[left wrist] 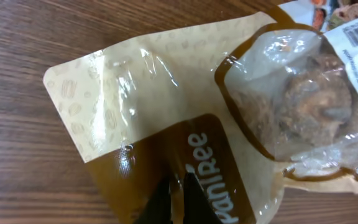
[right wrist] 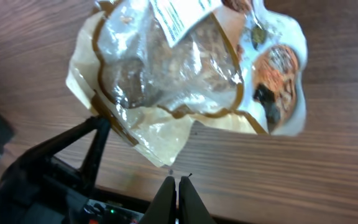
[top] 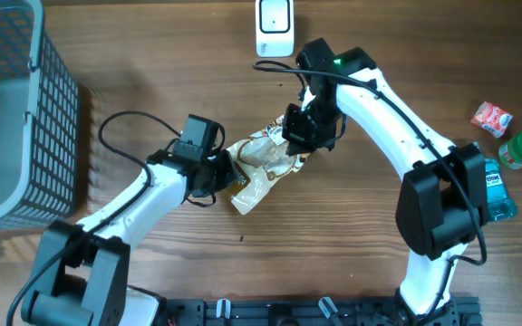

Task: Scan the item barcode

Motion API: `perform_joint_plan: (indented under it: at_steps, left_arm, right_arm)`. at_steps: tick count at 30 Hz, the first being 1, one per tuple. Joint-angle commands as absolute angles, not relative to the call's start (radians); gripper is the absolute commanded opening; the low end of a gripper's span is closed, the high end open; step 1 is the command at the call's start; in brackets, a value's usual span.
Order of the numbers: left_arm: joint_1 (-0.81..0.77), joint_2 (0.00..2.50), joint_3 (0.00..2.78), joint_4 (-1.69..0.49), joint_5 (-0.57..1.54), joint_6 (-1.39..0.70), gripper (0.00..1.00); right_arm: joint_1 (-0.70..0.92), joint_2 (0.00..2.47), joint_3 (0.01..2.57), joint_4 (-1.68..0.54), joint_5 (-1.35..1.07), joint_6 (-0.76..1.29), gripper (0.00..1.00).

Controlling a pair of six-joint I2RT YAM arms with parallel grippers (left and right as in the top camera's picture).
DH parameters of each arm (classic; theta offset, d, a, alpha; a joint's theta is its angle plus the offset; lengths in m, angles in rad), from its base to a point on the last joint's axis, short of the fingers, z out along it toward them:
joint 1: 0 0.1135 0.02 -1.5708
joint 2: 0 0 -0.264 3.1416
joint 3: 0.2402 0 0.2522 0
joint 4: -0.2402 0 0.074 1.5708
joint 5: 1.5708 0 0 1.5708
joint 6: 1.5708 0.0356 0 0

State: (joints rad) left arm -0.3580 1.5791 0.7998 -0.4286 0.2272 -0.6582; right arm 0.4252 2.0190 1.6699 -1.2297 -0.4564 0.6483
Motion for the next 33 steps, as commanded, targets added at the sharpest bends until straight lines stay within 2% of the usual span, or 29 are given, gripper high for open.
perform_joint_plan:
  at_steps: [1, 6, 14, 21, 29, 33]
  left_arm:
    - [-0.358, 1.640, 0.788, -0.403, 0.239, -0.690, 0.04]
    - [-0.358, 1.671, 0.788, -0.384, 0.233, -0.689, 0.04]
    - [-0.358, 1.671, 0.787, -0.389, 0.212, -0.689, 0.04]
    - [-0.358, 1.671, 0.785, -0.411, 0.181, -0.689, 0.04]
    - [-0.358, 1.672, 0.783, -0.414, 0.180, -0.689, 0.04]
    - [-0.358, 1.672, 0.766, -0.406, 0.170, -0.690, 0.04]
  right_arm:
    - [0.427, 2.030, 1.640, -1.204, -0.459, 0.659, 0.05]
    - [0.429, 2.090, 1.562, -1.156, -0.457, 0.665, 0.05]
    - [0.425, 2.123, 1.561, -1.139, -0.304, 0.720, 0.04]
    - [0.424, 2.202, 1.563, -1.057, -0.306, 0.732, 0.05]
    - [0.429, 2.103, 1.596, -1.155, -0.231, 0.701, 0.05]
    - [0.429, 2.011, 1.598, -1.114, -0.373, 0.628, 0.05]
